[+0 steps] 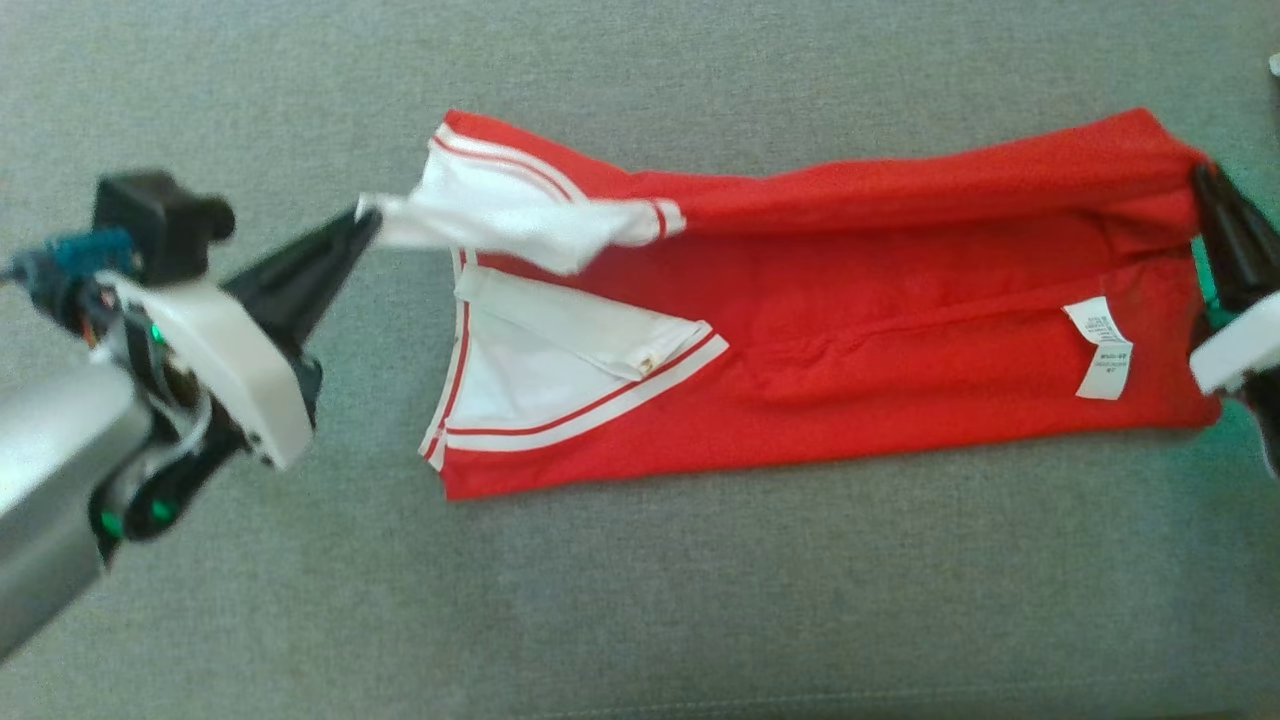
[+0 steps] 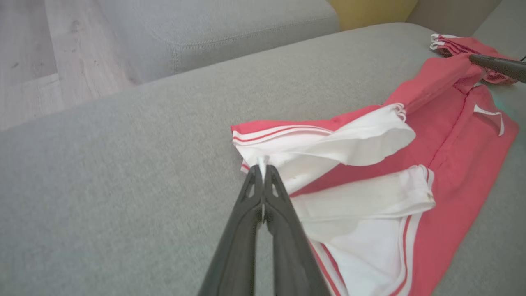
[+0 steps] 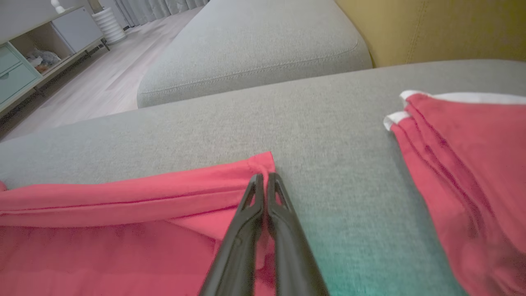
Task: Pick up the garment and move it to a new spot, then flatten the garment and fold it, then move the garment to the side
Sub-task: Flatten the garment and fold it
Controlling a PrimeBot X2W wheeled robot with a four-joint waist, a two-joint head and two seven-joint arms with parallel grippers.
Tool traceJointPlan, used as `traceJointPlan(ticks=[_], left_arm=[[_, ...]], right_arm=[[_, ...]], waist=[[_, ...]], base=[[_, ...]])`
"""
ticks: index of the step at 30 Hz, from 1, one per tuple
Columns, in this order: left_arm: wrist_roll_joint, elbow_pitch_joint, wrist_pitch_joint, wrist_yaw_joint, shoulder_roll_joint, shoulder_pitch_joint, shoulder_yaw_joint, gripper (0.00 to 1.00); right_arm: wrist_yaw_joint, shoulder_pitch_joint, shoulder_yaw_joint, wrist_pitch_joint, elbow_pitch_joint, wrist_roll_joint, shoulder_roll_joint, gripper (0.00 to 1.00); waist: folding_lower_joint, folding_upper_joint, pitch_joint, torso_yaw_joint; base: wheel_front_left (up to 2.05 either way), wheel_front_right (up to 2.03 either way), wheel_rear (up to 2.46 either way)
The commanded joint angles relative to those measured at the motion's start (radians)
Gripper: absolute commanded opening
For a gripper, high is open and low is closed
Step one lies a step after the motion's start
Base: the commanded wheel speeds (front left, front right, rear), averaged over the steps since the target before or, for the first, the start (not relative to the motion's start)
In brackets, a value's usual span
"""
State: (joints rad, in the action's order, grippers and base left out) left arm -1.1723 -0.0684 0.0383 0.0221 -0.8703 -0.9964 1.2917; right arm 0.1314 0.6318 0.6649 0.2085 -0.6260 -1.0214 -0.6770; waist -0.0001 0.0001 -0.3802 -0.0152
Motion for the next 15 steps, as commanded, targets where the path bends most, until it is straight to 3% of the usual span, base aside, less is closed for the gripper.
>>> traceJointPlan(ticks=[1, 15], left_arm=[[-0.012, 0.026, -0.015, 0.021, -0.056, 0.0, -0.048, 0.0], [-0.042, 0.093, -0.101, 0.095, -0.062, 0.161, -0.037, 0.0]], right_arm=[[-0.001, -0.045, -0.011, 0.014, 0.019, -0.009, -0.042, 0.0], [-0.001, -0.208, -0.089, 0.035, 0.067, 0.011, -0.023, 0.0]], waist=[[0.0001, -0.0001, 0.002, 0.002], [0.0001, -0.0001, 0.014, -0.003]], base=[[0.0, 0.0, 0.0], [0.0, 0.0, 0.0]])
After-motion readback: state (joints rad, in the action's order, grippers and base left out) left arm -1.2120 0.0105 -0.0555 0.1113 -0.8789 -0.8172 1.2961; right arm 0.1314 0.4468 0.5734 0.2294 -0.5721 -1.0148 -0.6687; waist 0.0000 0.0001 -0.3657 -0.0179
